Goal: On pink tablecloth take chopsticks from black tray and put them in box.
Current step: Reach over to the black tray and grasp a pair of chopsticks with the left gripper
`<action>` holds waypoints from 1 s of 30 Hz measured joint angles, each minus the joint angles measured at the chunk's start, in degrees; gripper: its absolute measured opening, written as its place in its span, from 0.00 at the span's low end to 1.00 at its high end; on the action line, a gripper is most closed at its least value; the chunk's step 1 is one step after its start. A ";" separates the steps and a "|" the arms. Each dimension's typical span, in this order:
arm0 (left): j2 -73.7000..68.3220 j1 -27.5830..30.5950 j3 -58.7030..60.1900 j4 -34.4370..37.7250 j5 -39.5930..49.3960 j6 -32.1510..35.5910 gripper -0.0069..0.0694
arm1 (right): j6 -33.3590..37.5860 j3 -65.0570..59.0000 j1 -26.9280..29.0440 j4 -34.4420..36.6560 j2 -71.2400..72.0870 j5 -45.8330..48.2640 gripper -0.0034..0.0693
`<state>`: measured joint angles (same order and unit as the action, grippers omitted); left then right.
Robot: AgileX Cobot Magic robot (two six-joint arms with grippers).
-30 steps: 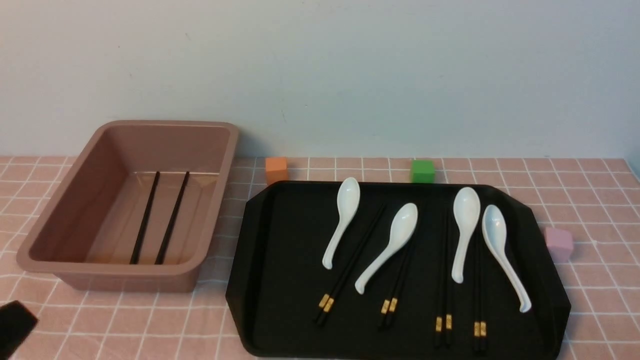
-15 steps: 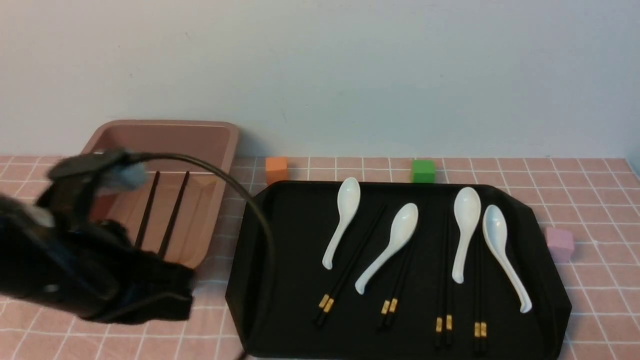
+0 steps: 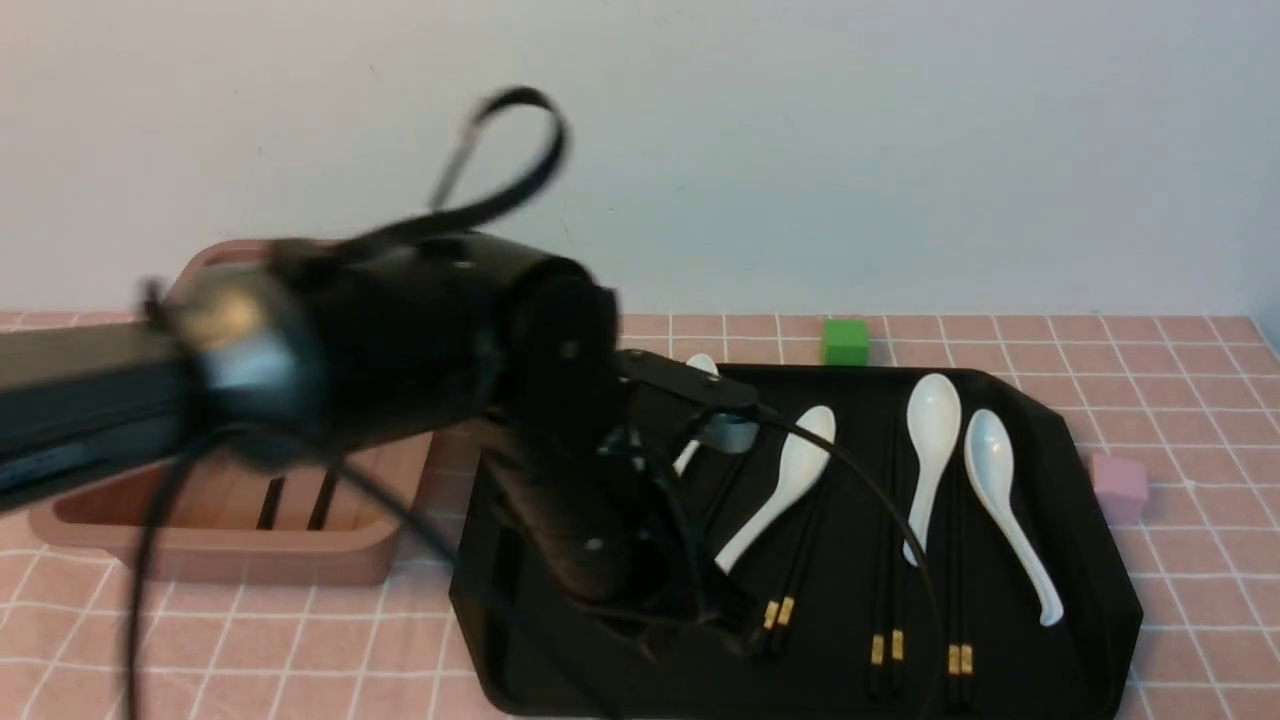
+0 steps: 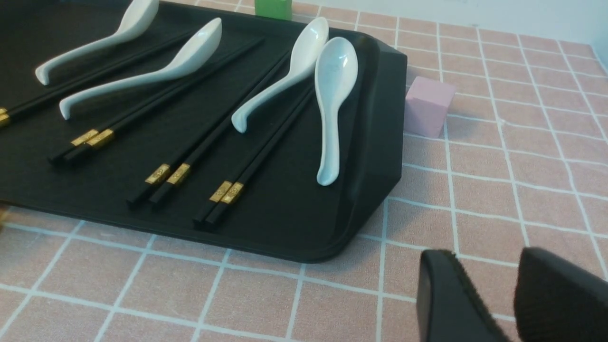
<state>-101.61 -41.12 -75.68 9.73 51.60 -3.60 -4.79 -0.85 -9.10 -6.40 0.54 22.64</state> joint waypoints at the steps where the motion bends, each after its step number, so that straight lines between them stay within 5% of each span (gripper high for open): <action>1: -2.63 0.06 -2.17 -0.84 0.68 -0.54 0.16 | 0.00 0.00 0.00 0.00 0.00 0.00 0.38; 10: -15.26 0.06 -12.04 -9.19 2.59 -6.92 0.54 | 0.00 0.00 0.00 0.00 0.00 0.00 0.38; 30: -22.57 0.06 -17.19 -15.31 -0.25 -8.07 0.57 | 0.00 0.00 0.00 0.00 0.00 0.00 0.38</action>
<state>-124.18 -41.06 -92.87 -5.59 51.36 -11.67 -4.79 -0.85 -9.10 -6.40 0.54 22.64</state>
